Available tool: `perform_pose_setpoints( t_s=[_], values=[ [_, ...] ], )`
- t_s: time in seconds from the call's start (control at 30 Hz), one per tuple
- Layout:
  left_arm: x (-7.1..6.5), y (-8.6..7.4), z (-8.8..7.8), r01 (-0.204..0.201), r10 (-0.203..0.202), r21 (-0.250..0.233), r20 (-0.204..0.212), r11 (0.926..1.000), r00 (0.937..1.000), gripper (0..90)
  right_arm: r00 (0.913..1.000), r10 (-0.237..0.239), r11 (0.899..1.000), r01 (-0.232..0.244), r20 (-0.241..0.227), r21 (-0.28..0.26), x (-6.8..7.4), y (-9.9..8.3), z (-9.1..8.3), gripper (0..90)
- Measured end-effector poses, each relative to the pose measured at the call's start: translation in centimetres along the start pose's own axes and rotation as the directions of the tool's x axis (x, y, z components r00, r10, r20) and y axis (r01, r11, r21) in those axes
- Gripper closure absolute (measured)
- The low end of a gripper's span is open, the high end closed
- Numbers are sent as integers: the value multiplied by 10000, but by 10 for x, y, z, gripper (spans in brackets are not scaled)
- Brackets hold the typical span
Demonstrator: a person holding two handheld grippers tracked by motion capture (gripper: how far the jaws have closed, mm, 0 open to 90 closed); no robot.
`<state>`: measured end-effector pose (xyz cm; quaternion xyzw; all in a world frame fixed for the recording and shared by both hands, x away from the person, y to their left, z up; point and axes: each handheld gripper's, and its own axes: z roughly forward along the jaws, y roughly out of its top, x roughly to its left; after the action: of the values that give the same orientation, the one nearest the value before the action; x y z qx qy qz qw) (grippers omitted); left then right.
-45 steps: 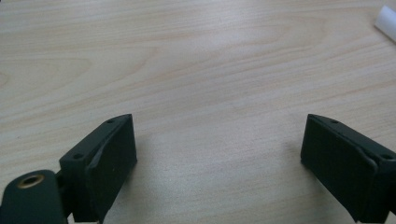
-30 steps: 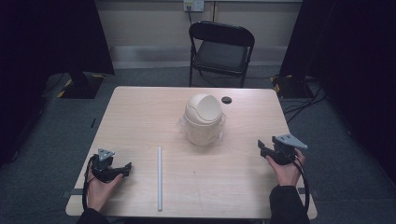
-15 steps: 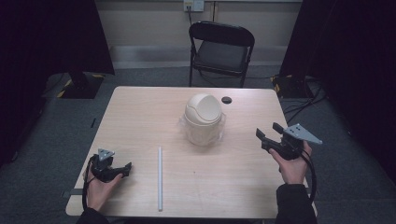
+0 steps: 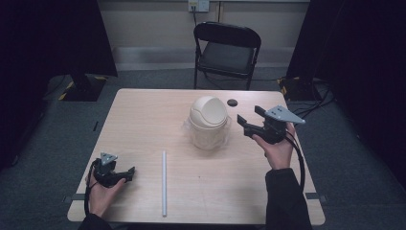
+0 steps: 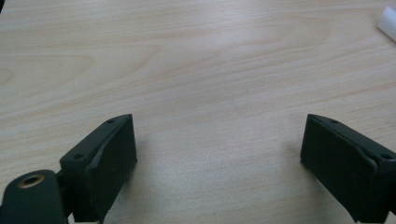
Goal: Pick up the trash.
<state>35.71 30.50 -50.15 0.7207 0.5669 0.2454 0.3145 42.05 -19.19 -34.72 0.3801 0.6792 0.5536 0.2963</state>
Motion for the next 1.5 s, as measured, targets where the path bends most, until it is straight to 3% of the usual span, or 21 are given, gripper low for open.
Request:
perform_pose_setpoints(
  t_s=[0.2,0.4,0.47,0.6,0.9,1.2,1.37,1.5],
  values=[
    [0,0,0,-1,1,-4,6,10000,10000,102,9986,-205,9995,216,-494,221,20,11,29,251],
    [0,0,0,-7,7,15,22,10000,10000,101,9961,-98,9987,141,-880,492,33,10,53,250],
    [0,0,0,-10,10,17,22,10000,10000,101,9927,-118,9977,197,-1203,652,42,7,66,247],
    [0,0,0,-14,14,13,19,10000,10000,102,9902,-94,9950,232,-1396,974,52,-1,80,247],
    [0,0,0,-13,13,-3,7,10000,10000,102,9903,149,9815,120,-1383,1912,58,-26,100,253],
    [0,0,0,-38,38,-14,61,10000,10000,112,9832,411,9740,3,-1780,2264,60,-31,109,272],
    [0,0,-1,-89,90,-121,122,9999,9999,135,9830,430,9811,-79,-1783,1932,59,-26,100,271],
    [0,-1,-1,-114,118,-194,190,9997,9998,170,9870,449,9892,-223,-1545,1448,48,-15,80,270]
  ],
)
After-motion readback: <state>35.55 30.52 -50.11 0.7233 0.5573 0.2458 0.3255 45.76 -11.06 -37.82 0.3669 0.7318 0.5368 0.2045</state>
